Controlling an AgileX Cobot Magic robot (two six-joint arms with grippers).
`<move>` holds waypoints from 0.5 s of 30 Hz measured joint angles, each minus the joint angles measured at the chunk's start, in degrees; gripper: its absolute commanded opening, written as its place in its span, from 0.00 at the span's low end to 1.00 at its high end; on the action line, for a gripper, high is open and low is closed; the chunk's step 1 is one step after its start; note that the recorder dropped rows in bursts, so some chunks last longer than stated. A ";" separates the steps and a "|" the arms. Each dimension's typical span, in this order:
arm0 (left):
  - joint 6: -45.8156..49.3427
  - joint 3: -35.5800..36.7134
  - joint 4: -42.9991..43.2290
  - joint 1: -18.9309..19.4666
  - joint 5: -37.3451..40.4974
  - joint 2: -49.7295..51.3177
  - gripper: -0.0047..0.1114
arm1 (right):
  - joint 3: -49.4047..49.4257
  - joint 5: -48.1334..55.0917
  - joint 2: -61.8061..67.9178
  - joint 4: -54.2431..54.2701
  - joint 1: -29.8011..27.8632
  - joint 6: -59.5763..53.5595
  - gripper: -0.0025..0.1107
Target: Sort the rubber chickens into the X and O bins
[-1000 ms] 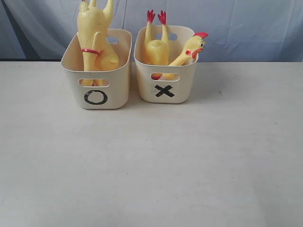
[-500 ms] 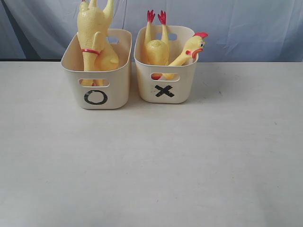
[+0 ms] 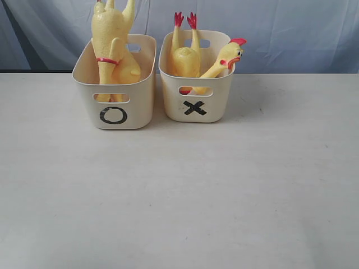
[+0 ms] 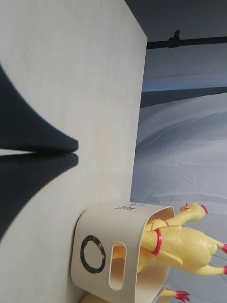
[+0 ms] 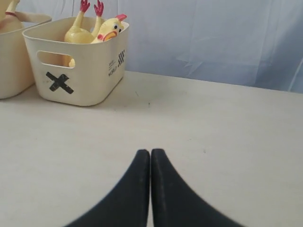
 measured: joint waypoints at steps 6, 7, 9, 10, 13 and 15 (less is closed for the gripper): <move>0.00 0.00 0.00 0.00 0.00 0.00 0.04 | 0.00 -0.18 0.00 -6.08 0.00 0.00 0.03; 0.00 0.00 0.00 0.00 0.00 0.00 0.04 | 0.00 0.06 0.00 -6.35 0.00 0.00 0.03; 0.00 0.00 0.00 0.00 0.00 0.00 0.04 | 0.00 0.31 0.00 -6.76 0.00 0.00 0.03; 0.00 0.00 0.00 0.00 0.11 0.00 0.04 | 0.00 0.43 0.00 -6.76 0.00 0.00 0.03; 0.00 0.00 0.00 0.00 0.11 0.00 0.04 | 0.00 0.65 0.00 -6.88 0.00 0.00 0.03; 0.11 0.00 0.00 0.00 0.22 0.00 0.04 | 0.00 0.80 0.00 -6.88 0.00 0.00 0.03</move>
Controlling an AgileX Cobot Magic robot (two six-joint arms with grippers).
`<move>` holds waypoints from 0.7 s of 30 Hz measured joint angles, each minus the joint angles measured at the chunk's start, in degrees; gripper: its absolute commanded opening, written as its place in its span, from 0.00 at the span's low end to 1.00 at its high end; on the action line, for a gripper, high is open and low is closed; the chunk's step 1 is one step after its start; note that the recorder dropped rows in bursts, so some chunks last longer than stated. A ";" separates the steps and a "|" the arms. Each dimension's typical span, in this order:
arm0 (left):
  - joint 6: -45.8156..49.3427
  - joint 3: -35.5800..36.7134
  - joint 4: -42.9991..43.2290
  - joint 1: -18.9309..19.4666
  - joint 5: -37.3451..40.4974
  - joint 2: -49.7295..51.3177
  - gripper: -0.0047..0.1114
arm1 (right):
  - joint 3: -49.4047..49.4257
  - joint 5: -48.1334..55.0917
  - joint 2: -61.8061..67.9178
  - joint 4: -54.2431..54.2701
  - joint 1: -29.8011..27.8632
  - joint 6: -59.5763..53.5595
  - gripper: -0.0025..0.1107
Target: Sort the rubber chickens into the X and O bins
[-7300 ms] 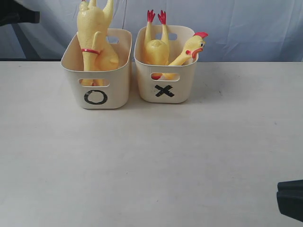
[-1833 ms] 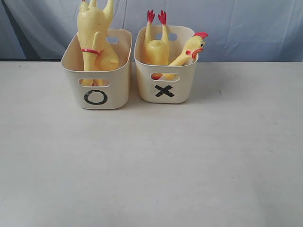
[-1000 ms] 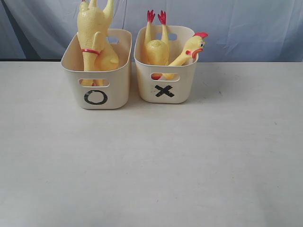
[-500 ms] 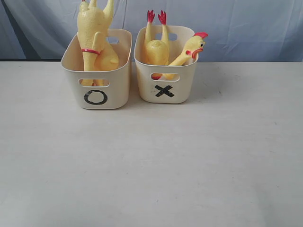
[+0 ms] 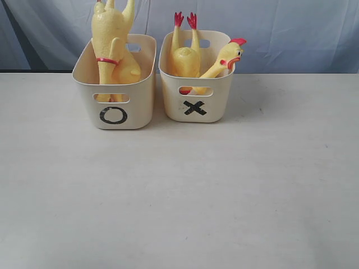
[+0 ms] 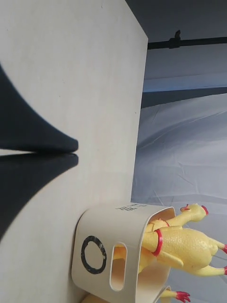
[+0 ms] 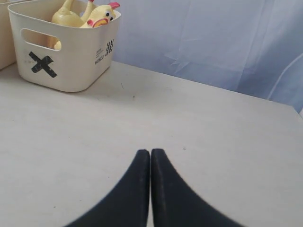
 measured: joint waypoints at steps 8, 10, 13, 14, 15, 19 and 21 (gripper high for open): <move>0.00 0.00 -0.10 0.00 0.45 0.00 0.04 | 0.00 0.19 0.00 0.00 0.00 5.02 0.03; 0.00 0.00 -0.10 0.00 0.47 0.00 0.04 | 0.00 0.19 0.00 0.00 0.00 6.12 0.03; 0.00 0.00 -0.10 0.00 0.57 0.00 0.04 | 0.00 0.19 0.00 0.00 0.00 6.64 0.03; 0.00 0.00 -0.10 0.00 0.57 0.00 0.04 | 0.00 0.19 0.00 0.00 0.00 6.75 0.03; 0.12 0.00 -0.10 0.00 0.57 0.00 0.04 | 0.00 0.19 0.00 0.00 0.00 6.75 0.03; 3.63 0.00 -0.10 0.00 0.57 0.00 0.04 | 0.00 0.19 0.00 0.00 0.00 6.83 0.03; 4.81 0.00 -0.10 0.00 0.57 0.00 0.04 | 0.00 0.19 0.00 0.00 0.00 6.83 0.03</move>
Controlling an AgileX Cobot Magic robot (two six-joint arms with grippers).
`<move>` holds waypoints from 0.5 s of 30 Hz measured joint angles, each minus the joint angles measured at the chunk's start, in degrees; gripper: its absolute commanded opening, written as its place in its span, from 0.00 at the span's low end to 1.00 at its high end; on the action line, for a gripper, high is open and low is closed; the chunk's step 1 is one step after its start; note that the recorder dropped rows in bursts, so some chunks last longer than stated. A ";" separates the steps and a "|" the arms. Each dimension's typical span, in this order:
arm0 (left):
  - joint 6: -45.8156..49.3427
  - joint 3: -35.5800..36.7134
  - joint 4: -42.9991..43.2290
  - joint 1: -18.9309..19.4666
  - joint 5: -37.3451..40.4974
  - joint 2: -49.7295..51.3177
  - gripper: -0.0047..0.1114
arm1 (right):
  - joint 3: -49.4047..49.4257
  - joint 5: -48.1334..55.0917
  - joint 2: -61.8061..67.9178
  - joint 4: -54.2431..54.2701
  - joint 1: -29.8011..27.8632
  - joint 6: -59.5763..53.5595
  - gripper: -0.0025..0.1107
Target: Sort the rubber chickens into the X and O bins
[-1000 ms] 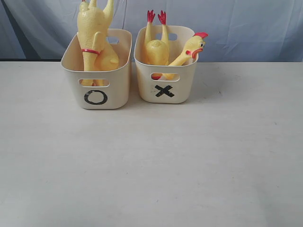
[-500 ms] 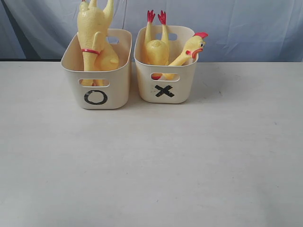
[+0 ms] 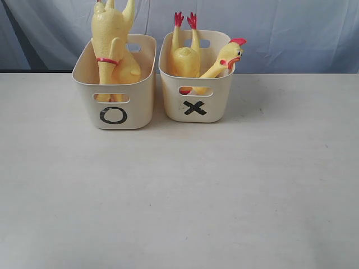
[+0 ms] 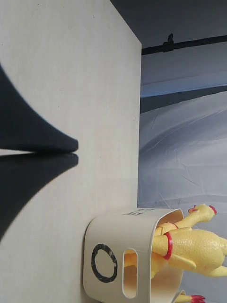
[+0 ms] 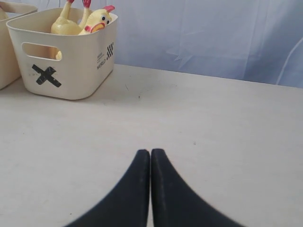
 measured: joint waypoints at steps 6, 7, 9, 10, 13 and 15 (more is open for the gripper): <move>0.89 0.00 0.00 0.00 0.00 0.00 0.04 | 0.00 0.00 0.00 0.00 0.00 0.00 0.03; 0.89 0.00 0.00 0.00 0.00 0.00 0.04 | 0.00 0.00 0.00 0.00 0.00 0.00 0.03; 0.89 0.00 0.00 0.00 0.00 0.00 0.04 | 0.00 0.00 0.00 0.00 0.00 0.00 0.03; 0.89 0.00 0.00 0.00 0.00 0.00 0.04 | 0.00 0.00 0.00 0.00 0.00 0.04 0.03; 0.89 0.00 0.00 0.00 0.00 0.00 0.04 | 0.00 0.00 0.00 0.00 0.00 0.04 0.03; 0.89 0.00 0.00 0.00 0.00 0.00 0.04 | 0.00 0.00 0.00 0.00 0.00 0.04 0.03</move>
